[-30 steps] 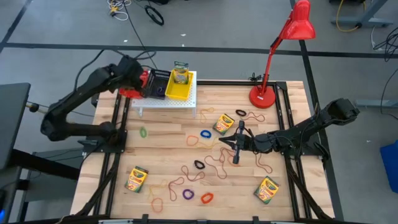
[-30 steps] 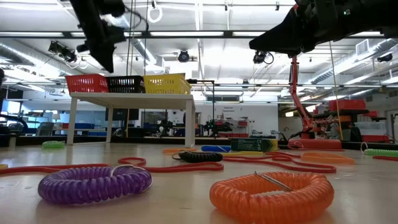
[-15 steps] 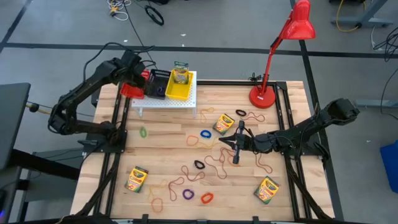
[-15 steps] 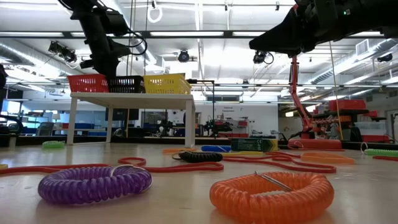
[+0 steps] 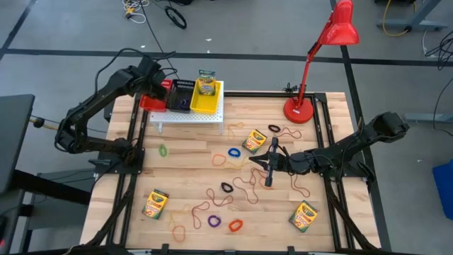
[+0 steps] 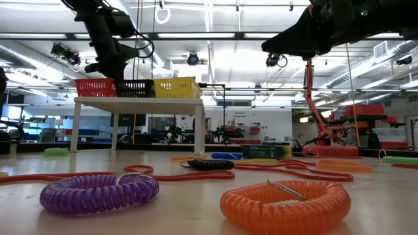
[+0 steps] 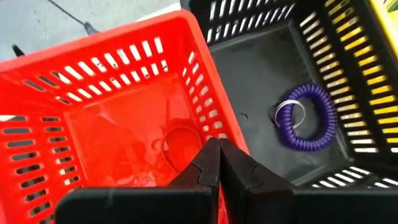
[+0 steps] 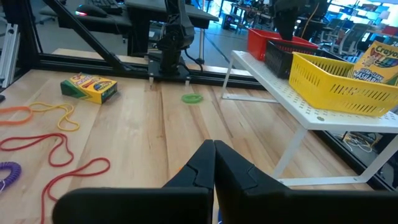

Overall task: Pick & Place Office Desk Supplies
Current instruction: Adjust the red bin on the shelf, then put the orange rubber band into the red bin on the shelf

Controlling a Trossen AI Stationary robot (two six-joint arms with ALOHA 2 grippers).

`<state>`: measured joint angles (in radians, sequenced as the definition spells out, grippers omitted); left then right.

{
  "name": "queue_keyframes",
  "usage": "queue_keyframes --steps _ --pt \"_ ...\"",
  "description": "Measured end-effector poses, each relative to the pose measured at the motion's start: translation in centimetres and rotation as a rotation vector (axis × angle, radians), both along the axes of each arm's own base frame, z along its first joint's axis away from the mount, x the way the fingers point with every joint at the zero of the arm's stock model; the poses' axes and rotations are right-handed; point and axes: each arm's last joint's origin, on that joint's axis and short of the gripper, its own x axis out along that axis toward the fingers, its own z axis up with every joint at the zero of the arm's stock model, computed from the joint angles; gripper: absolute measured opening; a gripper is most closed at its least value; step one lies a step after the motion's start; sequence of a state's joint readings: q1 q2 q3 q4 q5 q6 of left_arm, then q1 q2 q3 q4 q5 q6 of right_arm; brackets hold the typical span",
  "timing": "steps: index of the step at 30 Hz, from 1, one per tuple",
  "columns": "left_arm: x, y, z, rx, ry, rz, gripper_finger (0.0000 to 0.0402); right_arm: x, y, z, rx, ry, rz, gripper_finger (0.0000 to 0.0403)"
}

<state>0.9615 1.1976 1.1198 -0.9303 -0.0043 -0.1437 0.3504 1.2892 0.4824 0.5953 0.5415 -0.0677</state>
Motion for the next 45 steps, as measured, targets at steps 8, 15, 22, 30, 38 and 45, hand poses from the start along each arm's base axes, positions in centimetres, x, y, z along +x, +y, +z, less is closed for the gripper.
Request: queue_keyframes --steps 8,15,22,30,38,45 --pt "0.2 -0.2 0.0 -0.011 -0.003 0.037 0.0005 0.0 0.0 0.0 0.001 0.000 0.000 0.0007" --pt "0.7 -0.6 0.0 -0.026 -0.021 0.026 0.0005 0.0 0.0 0.0 0.000 0.000 0.000 0.0007" --pt "0.9 -0.8 -0.1 -0.049 -0.047 0.036 0.0005 0.0 0.0 0.0 0.000 0.000 0.000 0.0007" --pt "0.8 -0.8 0.0 -0.021 -0.009 0.027 0.0007 0.0 0.0 0.0 0.000 0.000 0.000 0.0007" --pt "0.0 -1.3 0.5 0.052 0.076 0.024 0.0041 0.0 0.0 0.0 -0.001 0.000 0.000 0.0007" --pt "-0.3 -3.4 3.7 0.152 0.080 -0.100 0.0059 0.0 0.1 0.0 0.046 -0.006 0.011 0.0007"
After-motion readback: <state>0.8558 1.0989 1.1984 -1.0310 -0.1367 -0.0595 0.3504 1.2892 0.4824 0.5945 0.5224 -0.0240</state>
